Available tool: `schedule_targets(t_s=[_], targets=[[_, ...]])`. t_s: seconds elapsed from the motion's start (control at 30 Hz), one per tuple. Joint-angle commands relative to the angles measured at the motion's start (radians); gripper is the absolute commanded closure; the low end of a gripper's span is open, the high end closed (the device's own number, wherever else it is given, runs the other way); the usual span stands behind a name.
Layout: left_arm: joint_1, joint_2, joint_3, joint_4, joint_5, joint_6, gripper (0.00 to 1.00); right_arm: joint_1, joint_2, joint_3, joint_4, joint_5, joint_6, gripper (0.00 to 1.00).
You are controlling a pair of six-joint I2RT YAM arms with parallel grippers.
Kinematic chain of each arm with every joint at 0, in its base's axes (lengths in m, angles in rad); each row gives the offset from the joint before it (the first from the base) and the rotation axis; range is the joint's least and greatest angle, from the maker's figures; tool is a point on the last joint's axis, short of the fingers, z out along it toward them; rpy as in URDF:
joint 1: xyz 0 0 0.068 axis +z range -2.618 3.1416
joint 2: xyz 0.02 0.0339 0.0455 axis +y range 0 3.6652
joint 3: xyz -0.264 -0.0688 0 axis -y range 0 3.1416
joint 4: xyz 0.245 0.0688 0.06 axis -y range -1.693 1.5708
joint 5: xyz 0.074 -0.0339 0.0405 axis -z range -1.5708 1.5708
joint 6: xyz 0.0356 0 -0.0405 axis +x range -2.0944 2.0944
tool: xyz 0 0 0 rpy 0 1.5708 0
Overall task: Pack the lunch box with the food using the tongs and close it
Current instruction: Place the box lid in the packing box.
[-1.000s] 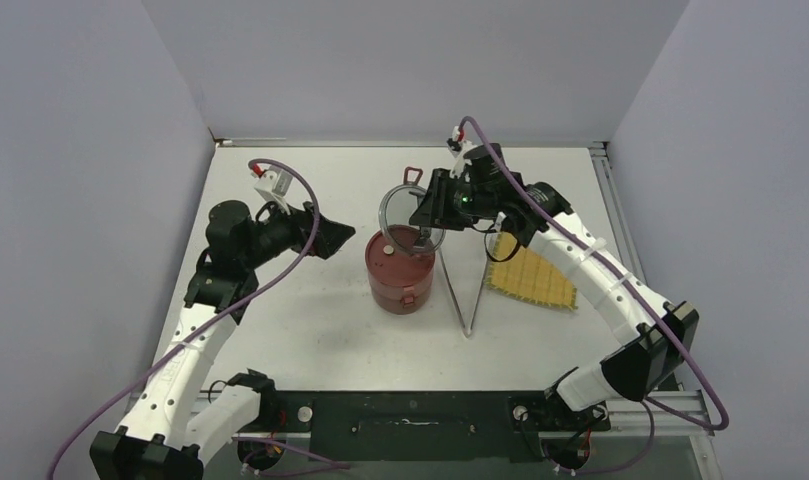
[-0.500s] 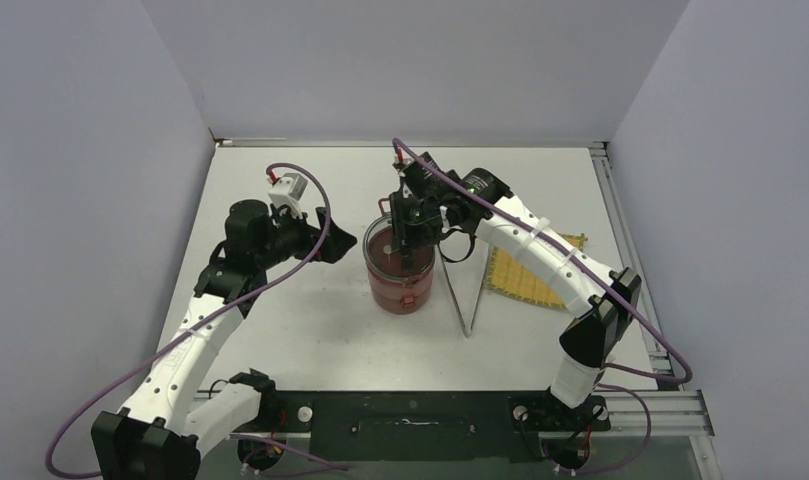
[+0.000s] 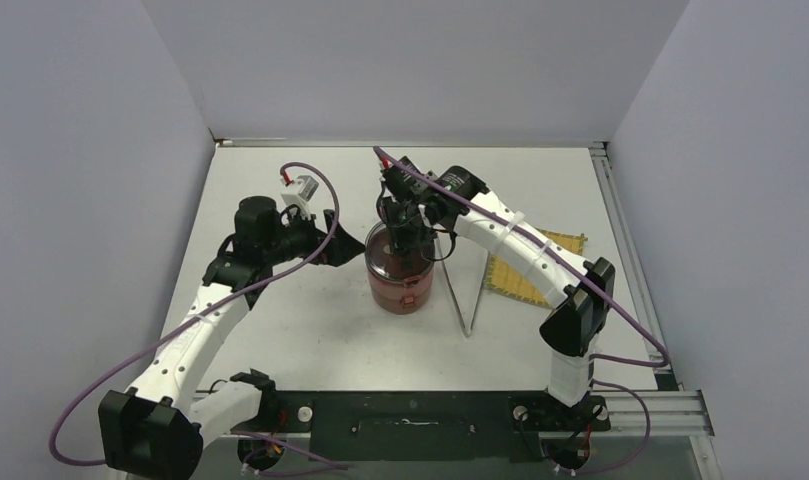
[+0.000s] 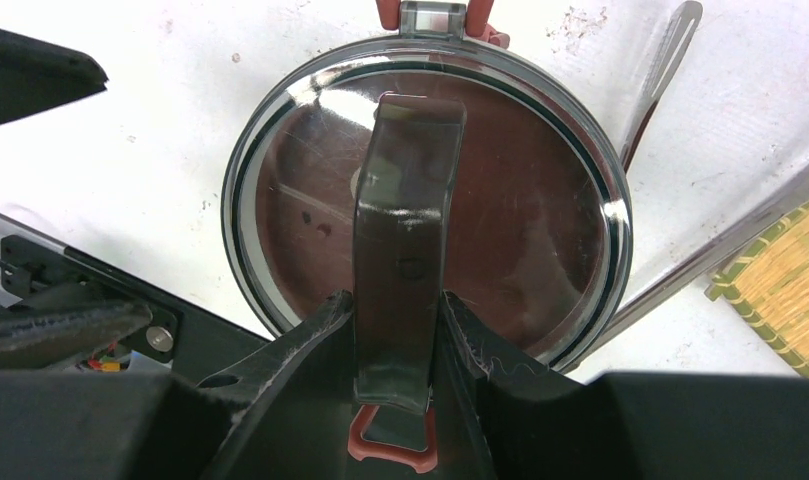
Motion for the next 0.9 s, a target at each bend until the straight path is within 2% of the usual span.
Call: schedule_targets(t_s=[0.0, 0.5, 0.87], targets=[[-0.001, 0.020, 0.034, 0.058, 0.082, -0.018, 0.12, 0.010, 0.016, 0.049, -0.002, 0.026, -0.026, 0.95], [-0.002, 0.068, 0.030, 0.056, 0.094, -0.036, 0.19, 0.025, 0.045, 0.043, -0.005, 0.036, -0.030, 0.95], [-0.020, 0.131, 0.028, 0.053, 0.103, -0.063, 0.23, 0.028, 0.043, -0.039, 0.035, 0.031, -0.024, 0.95]])
